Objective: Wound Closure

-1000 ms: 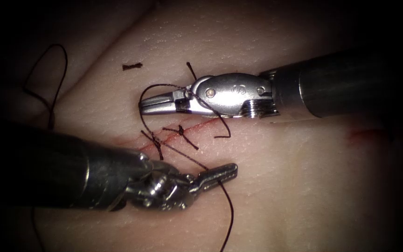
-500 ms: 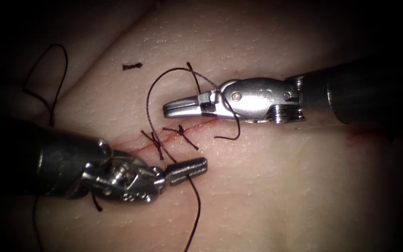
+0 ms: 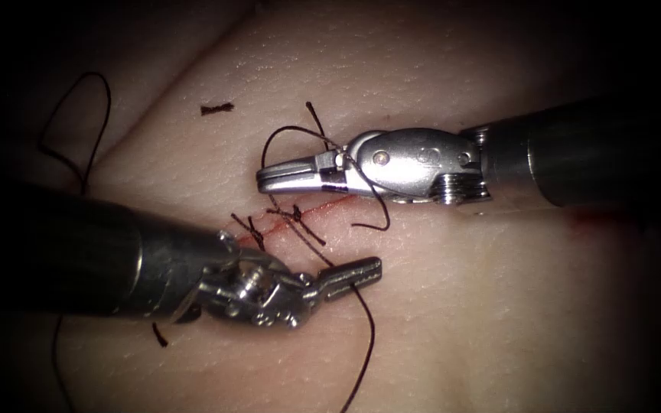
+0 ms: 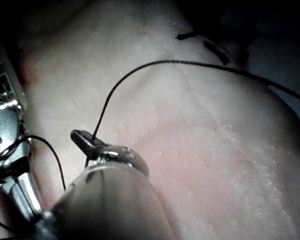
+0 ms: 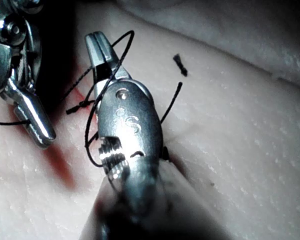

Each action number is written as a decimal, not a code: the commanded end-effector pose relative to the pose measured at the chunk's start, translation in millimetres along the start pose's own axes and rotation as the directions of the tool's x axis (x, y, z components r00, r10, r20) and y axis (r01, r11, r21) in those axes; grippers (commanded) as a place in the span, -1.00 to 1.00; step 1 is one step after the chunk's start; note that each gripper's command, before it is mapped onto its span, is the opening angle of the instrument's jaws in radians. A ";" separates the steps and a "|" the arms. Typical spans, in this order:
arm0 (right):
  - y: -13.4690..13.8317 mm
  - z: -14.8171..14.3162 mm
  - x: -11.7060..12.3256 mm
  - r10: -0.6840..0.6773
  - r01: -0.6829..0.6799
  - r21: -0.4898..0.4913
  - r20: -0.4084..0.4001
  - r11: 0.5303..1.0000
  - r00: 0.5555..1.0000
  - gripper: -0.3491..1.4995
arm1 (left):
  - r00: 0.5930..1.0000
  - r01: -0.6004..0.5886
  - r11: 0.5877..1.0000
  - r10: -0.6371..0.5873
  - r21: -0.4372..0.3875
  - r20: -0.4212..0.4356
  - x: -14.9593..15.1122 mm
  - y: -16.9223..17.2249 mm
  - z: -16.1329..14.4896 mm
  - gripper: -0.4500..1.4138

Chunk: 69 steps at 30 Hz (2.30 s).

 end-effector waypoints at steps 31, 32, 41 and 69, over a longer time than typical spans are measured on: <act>0.3 2.7 -2.9 -0.001 0.012 -0.046 0.243 0.999 0.970 0.36 | 0.992 -0.125 0.987 0.121 -0.104 -0.042 4.5 -4.7 -5.7 -1.00; 0.2 2.6 -3.0 -0.002 0.013 -0.042 0.252 0.999 0.968 0.36 | 0.992 -0.125 0.986 0.121 -0.108 -0.044 4.4 -4.7 -5.9 -1.00; -1.3 0.8 -4.6 -0.025 0.022 0.014 0.299 1.000 0.954 0.32 | 0.986 -0.156 0.968 0.163 -0.195 0.021 3.3 -6.0 -7.9 -1.00; -4.3 0.5 -5.9 -0.010 -0.051 0.215 0.277 0.975 0.961 0.36 | 0.966 -0.199 0.969 0.169 -0.149 -0.194 -6.1 -13.8 -4.9 -1.00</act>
